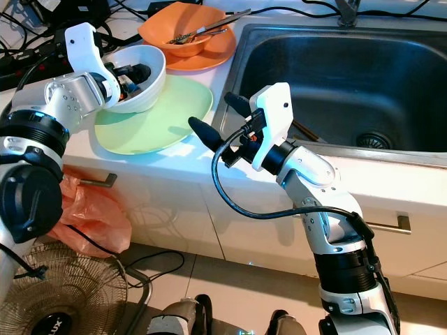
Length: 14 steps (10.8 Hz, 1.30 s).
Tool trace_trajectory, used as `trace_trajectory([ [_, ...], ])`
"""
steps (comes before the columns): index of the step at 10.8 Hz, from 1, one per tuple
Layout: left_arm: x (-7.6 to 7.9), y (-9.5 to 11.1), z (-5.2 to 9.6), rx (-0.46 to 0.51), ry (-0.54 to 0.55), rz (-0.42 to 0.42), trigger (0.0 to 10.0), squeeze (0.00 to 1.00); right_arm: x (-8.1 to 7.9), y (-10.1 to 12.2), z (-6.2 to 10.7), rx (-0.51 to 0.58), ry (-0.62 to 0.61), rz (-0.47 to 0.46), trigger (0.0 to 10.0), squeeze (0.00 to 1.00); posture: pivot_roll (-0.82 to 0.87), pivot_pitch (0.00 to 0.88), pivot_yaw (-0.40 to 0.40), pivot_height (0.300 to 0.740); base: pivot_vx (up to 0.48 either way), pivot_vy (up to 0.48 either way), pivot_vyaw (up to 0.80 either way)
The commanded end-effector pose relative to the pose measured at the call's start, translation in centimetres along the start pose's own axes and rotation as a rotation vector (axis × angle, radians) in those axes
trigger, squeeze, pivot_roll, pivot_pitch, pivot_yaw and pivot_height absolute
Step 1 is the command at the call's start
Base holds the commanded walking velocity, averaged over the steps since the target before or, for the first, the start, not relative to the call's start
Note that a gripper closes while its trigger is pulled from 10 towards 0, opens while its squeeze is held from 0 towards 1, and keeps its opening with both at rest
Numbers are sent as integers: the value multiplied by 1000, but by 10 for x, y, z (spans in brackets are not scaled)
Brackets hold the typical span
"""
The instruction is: Kitchen organization
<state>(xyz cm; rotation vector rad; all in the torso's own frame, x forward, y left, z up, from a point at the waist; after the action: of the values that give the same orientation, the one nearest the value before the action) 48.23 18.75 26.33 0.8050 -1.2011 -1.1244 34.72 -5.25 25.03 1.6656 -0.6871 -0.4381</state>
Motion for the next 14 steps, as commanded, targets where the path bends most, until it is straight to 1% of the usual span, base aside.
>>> trace_trajectory([
  [1, -6, 3, 2, -8, 18, 19, 10000, 0, -2, 3, 0, 10, 0, 7, 10000, 0, 137, 167, 154, 740, 0, 0, 0],
  [2, -7, 2, 2, -10, 10, 40, 10000, 0, -1, 3, 1, 11, -5, 6, 10000, 0, 136, 165, 156, 740, 0, 0, 0],
  [5, -8, -5, 1, -27, 2, 60, 10000, 0, -1, 3, 1, 11, -5, 8, 10000, 0, 134, 162, 151, 740, 0, 0, 0],
  [8, -13, -16, 1, -59, 21, 126, 10000, 0, 1, 3, 0, 12, -4, 13, 10000, 0, 136, 159, 148, 740, 0, 0, 0],
  [9, -14, -17, 1, -62, 28, 133, 10000, 0, 1, 3, 0, 11, -5, 13, 10000, 0, 136, 159, 148, 740, 0, 0, 0],
  [10, -19, -19, 0, -54, 60, 161, 10000, 0, 2, 3, 1, 9, -9, 14, 10000, 0, 132, 160, 149, 740, 0, 0, 0],
  [11, -19, -20, 0, -48, 63, 188, 10000, 0, 3, 3, 1, 8, -12, 17, 10000, 0, 131, 161, 149, 740, 0, 0, 0],
  [12, -19, -19, 0, -42, 60, 197, 2902, 0, 4, 4, 1, 9, -15, 17, 10000, 0, 130, 161, 150, 740, 0, 0, 0],
  [13, -19, -18, 0, -33, 60, 195, 0, 0, 5, 4, 2, 9, -19, 19, 10000, 0, 129, 163, 152, 740, 0, 0, 0],
  [14, -19, -17, 0, -30, 61, 192, 0, 0, 6, 3, 3, 8, -22, 19, 10000, 0, 130, 165, 151, 740, 0, 0, 0],
])
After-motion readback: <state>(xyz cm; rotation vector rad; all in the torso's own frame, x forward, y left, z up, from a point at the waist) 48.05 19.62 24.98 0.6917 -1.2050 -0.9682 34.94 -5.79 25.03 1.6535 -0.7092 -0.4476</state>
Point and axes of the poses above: a point about 5 cm out from each wrist's last joint towards the gripper, its own z axis pointing back from the gripper into the wrist, its own y axis along the axis of the wrist's last joint, x = y × z, the point moved 6 cm from there along -z, pointing out of the wrist towards the gripper, and after that the axes turned 1 degree about z, right-handed, at the moved point
